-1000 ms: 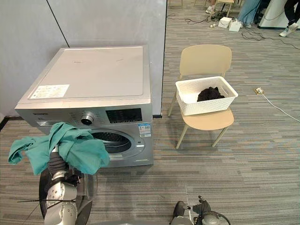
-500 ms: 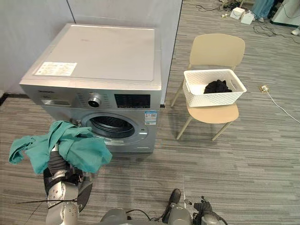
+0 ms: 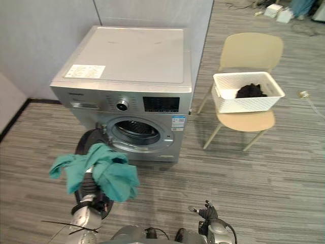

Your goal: Pick up the laundry basket with both hands and put the clothes into the washing machine.

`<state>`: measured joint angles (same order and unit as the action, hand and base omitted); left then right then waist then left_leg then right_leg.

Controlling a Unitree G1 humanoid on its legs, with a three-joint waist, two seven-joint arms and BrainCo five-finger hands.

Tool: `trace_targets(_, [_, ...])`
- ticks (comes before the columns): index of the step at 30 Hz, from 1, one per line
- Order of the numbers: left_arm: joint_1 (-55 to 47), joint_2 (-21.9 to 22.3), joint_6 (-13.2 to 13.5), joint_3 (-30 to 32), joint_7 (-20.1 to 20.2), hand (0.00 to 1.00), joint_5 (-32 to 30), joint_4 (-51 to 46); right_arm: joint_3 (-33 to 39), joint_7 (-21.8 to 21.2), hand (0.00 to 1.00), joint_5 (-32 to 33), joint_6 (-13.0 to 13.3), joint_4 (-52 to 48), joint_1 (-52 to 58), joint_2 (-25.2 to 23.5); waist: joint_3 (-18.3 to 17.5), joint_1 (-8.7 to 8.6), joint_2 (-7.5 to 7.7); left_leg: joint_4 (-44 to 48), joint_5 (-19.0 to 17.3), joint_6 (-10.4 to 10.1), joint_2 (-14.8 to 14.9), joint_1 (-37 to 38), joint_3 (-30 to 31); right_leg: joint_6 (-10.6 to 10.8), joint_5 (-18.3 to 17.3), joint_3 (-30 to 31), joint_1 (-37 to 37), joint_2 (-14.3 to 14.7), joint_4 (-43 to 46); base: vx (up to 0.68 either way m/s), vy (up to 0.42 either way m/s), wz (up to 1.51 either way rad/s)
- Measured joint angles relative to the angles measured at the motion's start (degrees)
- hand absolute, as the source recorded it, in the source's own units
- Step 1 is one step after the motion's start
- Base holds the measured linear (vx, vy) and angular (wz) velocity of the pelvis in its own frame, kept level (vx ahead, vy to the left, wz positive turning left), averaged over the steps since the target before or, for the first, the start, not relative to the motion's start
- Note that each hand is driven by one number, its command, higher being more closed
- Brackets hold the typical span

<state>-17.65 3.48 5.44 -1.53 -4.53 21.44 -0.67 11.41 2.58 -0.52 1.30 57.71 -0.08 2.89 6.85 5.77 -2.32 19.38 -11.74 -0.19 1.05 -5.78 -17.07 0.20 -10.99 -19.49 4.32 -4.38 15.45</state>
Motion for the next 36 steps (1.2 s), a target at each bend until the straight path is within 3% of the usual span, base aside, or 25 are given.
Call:
trace_targets(1, [1.6,-0.4,-0.1,-1.9,0.6,1.0,-0.4,1.5,0.6,0.0,0.0,0.0,0.0,0.2,0.3,-0.1,0.3,-0.7,0.51,1.9,0.9,-2.0,0.3,-0.8,-2.7,-0.4,0.6,-1.8,-1.3,-1.1,-1.2,-0.05,0.009,0.79])
trace_targets(2, [2.7,-0.8,-0.2,-3.9,1.0,1.0,-2.0,2.6,1.1,0.0,0.0,0.0,0.0,0.2,1.0,-0.1,0.4,-1.01,0.61,4.7,0.3,-2.0,1.7,-1.6,-6.0,-0.7,0.8,-3.1,-2.2,-1.7,-1.6,-0.05,0.018,0.62])
trace_targets(4, [3.5,-2.1,-0.4,-7.6,2.2,1.0,-3.3,3.6,1.1,0.2,0.0,0.1,0.1,0.2,1.0,0.1,0.2,-2.17,0.29,8.9,-1.4,0.7,5.3,-2.7,-7.4,-0.7,0.8,-4.4,-3.0,-1.9,-1.6,-0.05,0.044,0.33])
trace_targets(6, [4.2,-2.8,-0.7,-10.8,3.7,1.0,-4.4,4.5,1.1,0.3,0.0,0.2,0.3,0.3,1.1,0.6,0.2,-3.29,0.42,10.5,-1.5,0.7,8.5,-3.2,-4.0,-0.2,1.1,-4.7,-3.0,-2.6,-1.6,-0.03,0.087,0.19])
trace_targets(7, [5.1,-2.8,-0.8,-12.7,4.6,1.0,-4.5,6.7,1.3,0.4,0.0,0.5,0.5,0.2,1.9,1.1,-0.2,-4.21,-0.21,8.6,-0.3,-0.5,9.6,-3.0,-1.1,0.7,1.7,-5.4,-3.1,-3.1,-1.9,0.0,0.198,0.3])
trace_targets(8, [5.8,-2.6,-1.1,-14.6,5.2,1.0,-4.8,9.2,2.2,0.4,0.0,0.7,0.5,0.3,2.4,1.4,-0.7,-5.1,-1.39,3.6,1.6,-3.8,10.6,-1.6,2.0,1.8,2.4,-5.8,-3.1,-3.1,-2.5,0.01,0.249,0.24])
trace_targets(10, [8.0,-3.4,-2.1,-17.7,5.9,1.0,-5.5,12.8,2.9,0.5,0.0,1.0,0.4,0.4,3.6,1.0,-1.0,-5.54,-1.35,-2.3,1.3,-3.7,7.8,0.4,2.7,3.2,3.2,-5.7,-2.0,-5.0,-1.9,0.0,0.301,0.1])
trace_targets(12, [11.4,-5.2,-2.8,-20.7,5.8,1.0,-5.6,16.2,2.7,0.1,0.0,0.9,0.4,0.4,2.7,-0.5,0.5,-5.75,1.8,-2.8,1.3,-2.5,4.7,-0.5,1.9,4.7,2.1,-4.9,2.1,-9.3,4.2,-0.07,0.246,0.07])
trace_targets(13, [11.8,-5.2,-2.8,-21.0,5.8,1.0,-5.6,16.7,2.5,0.0,0.0,0.9,0.3,0.5,2.6,-0.6,0.8,-5.74,2.01,-2.7,1.1,-2.2,4.5,-0.5,1.8,4.8,2.0,-4.7,2.5,-9.7,4.9,-0.12,0.217,-0.13])
trace_targets(14, [12.6,-5.3,-2.9,-22.5,5.9,1.0,-5.6,18.4,0.7,-0.2,0.0,0.9,0.4,0.4,1.9,-0.4,1.7,-5.88,2.98,-1.5,-0.2,-0.3,3.6,-0.4,0.5,4.5,1.5,-3.3,4.8,-11.4,9.8,-0.09,0.123,-0.25])
trace_targets(17, [13.7,-6.0,-3.2,-25.8,5.9,1.0,-4.2,19.5,-2.5,-0.1,0.0,0.6,0.4,0.5,0.9,0.0,2.1,-6.81,3.53,-0.1,-1.2,0.8,2.5,-0.4,-1.7,4.3,1.6,-2.6,6.1,-13.4,10.6,-0.07,0.156,-0.37])
trace_targets(19, [16.7,-5.9,-3.1,-27.2,5.8,1.0,-2.0,20.4,-3.6,-0.1,0.0,0.5,0.3,1.0,-0.4,0.8,3.0,-6.9,2.86,1.0,-1.8,1.7,3.2,-1.7,-2.4,3.8,2.8,-3.5,6.6,-13.4,8.5,-0.08,0.068,-0.35])
trace_targets(20, [19.6,-5.9,-3.2,-27.7,5.7,1.0,-1.2,22.1,-3.6,0.0,0.0,0.4,0.1,1.5,-1.9,1.2,3.8,-6.8,2.34,1.6,-2.4,1.8,4.3,-3.0,-2.7,1.9,3.3,-4.2,8.3,-13.2,8.6,-0.12,0.022,-0.37])
trace_targets(23, [25.7,-6.0,-3.1,-27.1,5.2,1.0,-0.2,27.4,-5.2,0.6,0.0,0.4,-0.1,1.1,-4.3,2.3,6.1,-6.38,1.03,5.7,-4.5,-0.2,8.8,-6.1,-3.1,1.6,3.0,-2.5,12.7,-12.9,6.1,-0.09,-0.016,-0.42])
trace_targets(24, [26.6,-6.0,-3.1,-26.8,4.8,1.0,0.3,28.4,-5.9,0.8,0.0,0.4,-0.1,0.6,-4.7,2.3,6.5,-6.42,1.21,6.1,-4.6,-0.6,9.4,-6.6,-3.1,2.0,3.3,-1.7,13.7,-13.2,5.0,-0.02,-0.126,-0.29])
trace_targets(25, [28.0,-6.0,-3.0,-25.8,3.4,1.0,0.7,29.7,-7.4,1.0,0.0,0.4,-0.1,-0.4,-4.7,2.1,7.1,-6.54,2.28,6.9,-4.6,-1.5,10.1,-7.3,-3.1,3.4,4.2,-0.4,15.1,-13.9,2.7,0.03,-0.226,-0.02])
trace_targets(26, [29.3,-6.0,-2.8,-24.6,2.2,1.0,0.7,30.7,-8.9,1.1,0.0,0.4,0.2,-0.8,-4.6,1.9,8.2,-6.61,4.27,7.8,-4.9,-2.7,10.2,-7.4,-2.7,4.5,4.8,1.2,16.0,-15.1,1.7,0.06,-0.295,0.11])
trace_targets(27, [29.7,-6.1,-2.8,-23.9,1.6,1.0,0.7,30.7,-9.7,1.0,0.0,0.4,0.5,-1.0,-4.6,1.9,8.8,-6.68,5.15,8.2,-5.1,-3.4,10.2,-7.4,-2.3,4.7,5.0,2.0,16.2,-15.3,1.6,0.1,-0.391,0.3])
trace_targets(28, [30.5,-5.9,-2.5,-22.5,0.5,1.0,0.8,30.8,-10.7,1.0,0.0,0.5,0.8,-1.8,-4.8,2.1,10.0,-6.76,5.57,9.7,-5.8,-5.3,11.5,-8.0,-0.8,6.0,8.1,3.7,16.6,-14.1,2.5,0.13,-0.461,0.39])
trace_targets(29, [30.6,-5.9,-1.8,-21.1,-0.5,1.0,1.0,30.8,-11.3,1.0,0.0,0.6,1.1,-2.6,-4.8,2.1,10.5,-6.99,4.87,10.5,-5.9,-7.2,13.9,-9.1,1.2,5.9,10.2,4.2,17.0,-11.7,4.5,0.16,-0.467,0.38])
trace_targets(30, [30.6,-5.8,-1.4,-20.2,-1.0,1.0,1.0,31.0,-11.7,1.0,0.0,0.6,1.4,-3.0,-4.9,2.1,10.9,-7.14,4.25,10.6,-5.6,-8.0,15.3,-9.4,2.2,6.2,8.8,3.3,17.5,-10.8,6.5,0.2,-0.463,0.25])
trace_targets(32, [31.2,-6.4,-0.7,-15.3,-3.4,1.0,1.5,32.4,-12.0,1.1,0.0,0.7,2.1,-3.3,-5.4,2.1,11.8,-7.23,4.37,10.1,-4.1,-10.6,20.4,-9.6,4.7,2.7,3.0,0.2,19.1,-7.1,13.7,0.28,-0.484,0.12])
trace_targets(34, [32.5,-7.0,-0.6,-11.1,-4.7,1.0,1.5,33.0,-13.2,1.2,0.0,0.9,2.3,-4.1,-5.4,2.1,13.4,-7.2,4.45,15.0,-3.1,-9.4,24.9,-11.6,7.6,0.0,1.0,-1.8,18.5,-3.4,16.1,0.25,-0.396,-0.05])
trace_targets(35, [34.6,-7.7,-0.5,-7.7,-6.3,1.0,1.5,33.7,-14.4,1.6,0.0,1.3,2.7,-4.9,-5.4,2.0,15.8,-7.01,5.39,21.8,-0.5,-5.7,27.8,-14.3,10.4,-1.8,-0.1,-2.9,16.6,-1.1,16.5,0.16,-0.322,-0.16])
trace_targets(36, [38.0,-9.3,0.1,-4.0,-8.1,1.0,1.7,36.3,-15.9,2.5,0.0,2.3,3.1,-5.1,-5.8,1.2,17.5,-6.62,7.44,30.7,0.8,-4.7,29.1,-20.5,13.8,-3.0,-0.8,-3.4,15.3,0.3,15.8,0.14,-0.284,-0.11])
